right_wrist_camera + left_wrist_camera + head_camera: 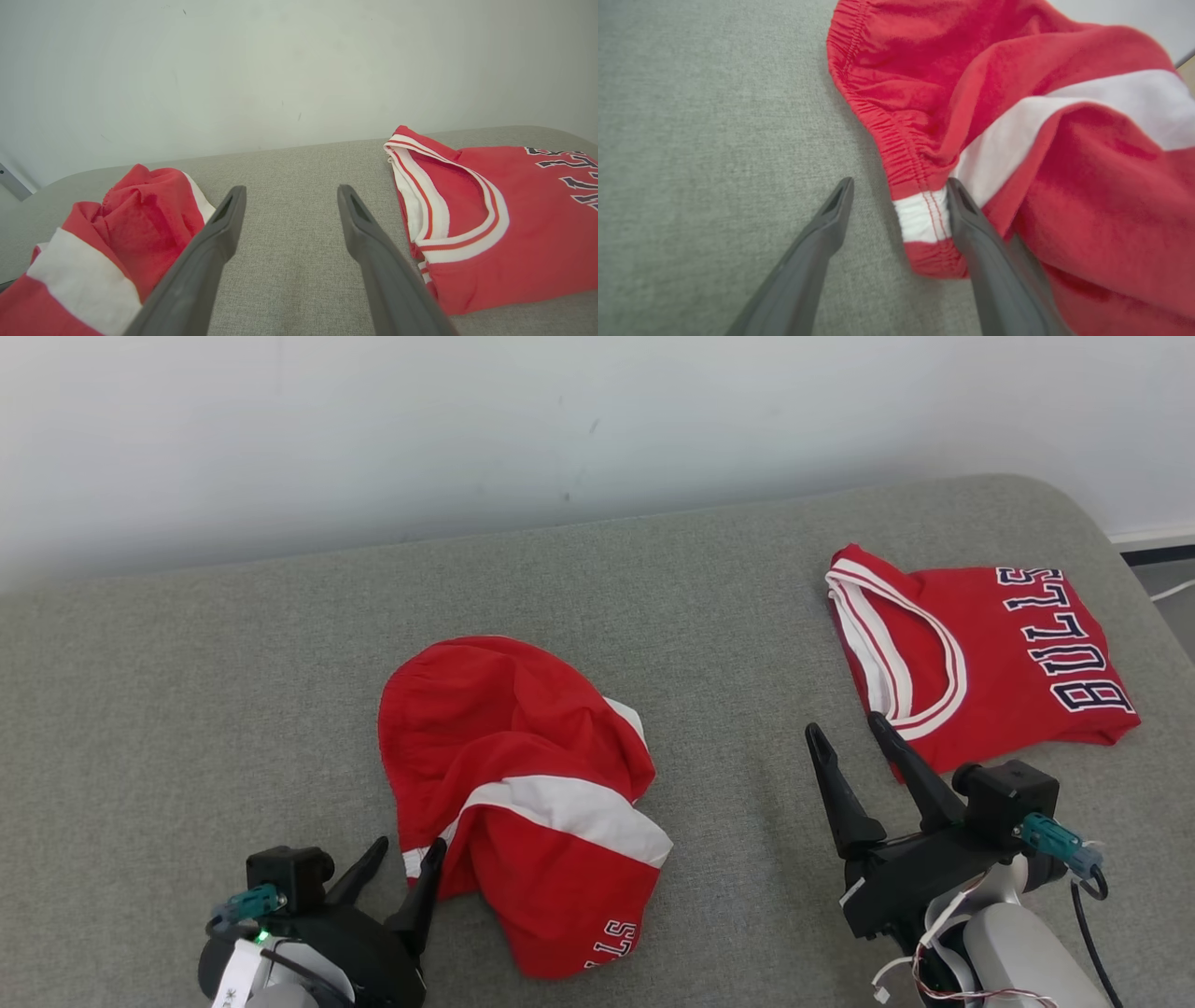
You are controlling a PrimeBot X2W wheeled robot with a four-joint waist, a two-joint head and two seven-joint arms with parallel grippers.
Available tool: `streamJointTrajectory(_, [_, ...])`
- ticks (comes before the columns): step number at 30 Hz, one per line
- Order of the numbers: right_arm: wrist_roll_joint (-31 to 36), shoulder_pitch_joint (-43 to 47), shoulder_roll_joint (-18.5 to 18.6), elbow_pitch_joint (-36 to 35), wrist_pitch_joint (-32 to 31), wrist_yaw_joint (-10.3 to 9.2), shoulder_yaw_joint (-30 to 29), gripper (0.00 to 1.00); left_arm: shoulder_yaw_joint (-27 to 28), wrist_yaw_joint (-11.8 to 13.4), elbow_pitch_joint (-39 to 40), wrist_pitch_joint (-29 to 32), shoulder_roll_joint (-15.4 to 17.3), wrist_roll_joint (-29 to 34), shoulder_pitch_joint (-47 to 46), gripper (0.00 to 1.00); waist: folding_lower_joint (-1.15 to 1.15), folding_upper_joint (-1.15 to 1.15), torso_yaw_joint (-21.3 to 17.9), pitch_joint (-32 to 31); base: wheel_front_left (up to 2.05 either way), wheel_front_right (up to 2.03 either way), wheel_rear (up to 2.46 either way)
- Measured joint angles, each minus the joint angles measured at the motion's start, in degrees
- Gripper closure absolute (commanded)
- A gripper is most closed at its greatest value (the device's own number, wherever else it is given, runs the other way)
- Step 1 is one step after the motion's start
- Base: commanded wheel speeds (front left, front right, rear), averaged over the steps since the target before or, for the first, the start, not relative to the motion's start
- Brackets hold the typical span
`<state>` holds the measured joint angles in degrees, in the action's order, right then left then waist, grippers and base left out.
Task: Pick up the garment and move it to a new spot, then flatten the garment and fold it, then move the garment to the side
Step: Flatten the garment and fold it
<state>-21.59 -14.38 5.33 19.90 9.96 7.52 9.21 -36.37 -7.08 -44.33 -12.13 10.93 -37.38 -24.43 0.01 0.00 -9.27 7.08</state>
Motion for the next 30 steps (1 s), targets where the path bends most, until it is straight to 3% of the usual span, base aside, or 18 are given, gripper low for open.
streamJointTrajectory(1, [0.0,-0.1,0.0,0.1,0.1,0.00,0.0,0.00,-0.2,0.0,-0.6,-0.1,-0.1,-0.1,-0.3,0.00,0.00,0.00,0.0,0.0,0.00,0.00,0.00])
streamJointTrajectory(5, [0.0,-0.2,-0.1,0.2,0.1,0.00,0.0,0.00,-0.8,-0.1,-2.2,-0.5,-0.3,-0.5,-0.9,1.00,0.00,0.00,0.3,-0.2,0.00,0.00,0.00])
streamJointTrajectory(13, [0.0,0.0,-0.1,0.3,0.4,0.00,-0.7,0.00,-1.1,-0.3,-1.5,-2.2,0.2,-0.7,-2.6,1.00,0.00,0.00,1.7,-0.8,0.00,0.00,0.00])
streamJointTrajectory(20, [0.0,0.9,-0.2,0.3,0.7,0.00,-0.9,0.00,2.8,4.5,8.5,-2.8,4.9,3.3,-3.2,1.00,0.00,0.00,5.1,-1.5,0.00,0.00,0.00])
streamJointTrajectory(30, [0.0,1.8,-0.4,1.1,0.7,0.00,-0.5,0.00,4.5,9.4,18.2,-1.3,9.9,3.2,4.8,1.00,-0.01,0.00,10.0,-3.2,0.00,0.00,0.00])
